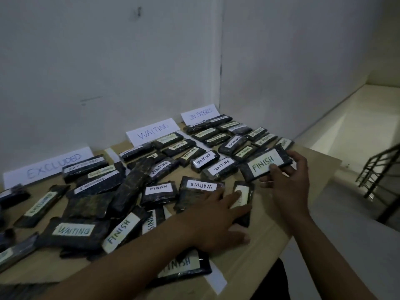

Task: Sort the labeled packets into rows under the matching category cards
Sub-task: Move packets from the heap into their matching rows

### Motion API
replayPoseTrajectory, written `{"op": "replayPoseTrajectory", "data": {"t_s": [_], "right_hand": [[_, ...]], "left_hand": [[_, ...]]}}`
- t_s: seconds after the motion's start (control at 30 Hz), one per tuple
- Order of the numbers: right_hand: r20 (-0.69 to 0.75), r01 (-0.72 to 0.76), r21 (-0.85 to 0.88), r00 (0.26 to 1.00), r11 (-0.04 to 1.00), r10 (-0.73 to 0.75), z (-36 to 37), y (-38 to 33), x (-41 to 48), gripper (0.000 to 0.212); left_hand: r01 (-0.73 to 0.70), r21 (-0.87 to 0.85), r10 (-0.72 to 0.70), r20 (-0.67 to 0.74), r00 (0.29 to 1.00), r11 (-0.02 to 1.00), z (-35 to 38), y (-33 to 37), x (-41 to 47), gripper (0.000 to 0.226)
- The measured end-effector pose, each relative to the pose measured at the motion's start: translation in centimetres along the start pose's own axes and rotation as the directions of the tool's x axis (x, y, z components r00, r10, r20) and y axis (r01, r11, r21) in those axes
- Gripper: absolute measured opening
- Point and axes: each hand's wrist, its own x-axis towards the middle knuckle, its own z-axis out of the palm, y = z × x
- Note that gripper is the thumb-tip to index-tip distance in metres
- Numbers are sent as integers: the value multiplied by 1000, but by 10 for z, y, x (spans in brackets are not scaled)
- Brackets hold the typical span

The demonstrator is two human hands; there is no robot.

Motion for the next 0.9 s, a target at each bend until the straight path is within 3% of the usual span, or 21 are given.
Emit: {"op": "replayPoseTrajectory", "data": {"t_s": [0.13,0.2,0.3,0.57,0.7,0.83,0.9], "right_hand": [[80,-8,-36,997,999,11,2,9,6,36],[126,3,-166,992,986,18,3,13,7,35],[165,26,-341,986,940,33,3,20,9,33],[245,183,-590,969,786,-42,5,20,9,38],[286,256,-600,953,758,-96,4,18,5,30],[438,416,-539,881,733,-178,5,10,-1,19],[538,483,-506,824,715,-177,12,3,-4,14]], "left_hand": [[-154,-45,153,-34,988,987,-1,-3,-12,60],[-197,-40,195,-50,980,980,-1,-1,-17,57],[-208,-41,205,-63,977,977,-1,3,-25,57],[-230,-180,201,-166,965,956,-1,7,-37,46],[-189,-344,94,-275,957,920,-1,-1,-37,35],[1,-257,-105,-392,914,966,-4,-28,-41,29],[73,-230,-160,-386,909,971,-3,-41,-46,32]]}}
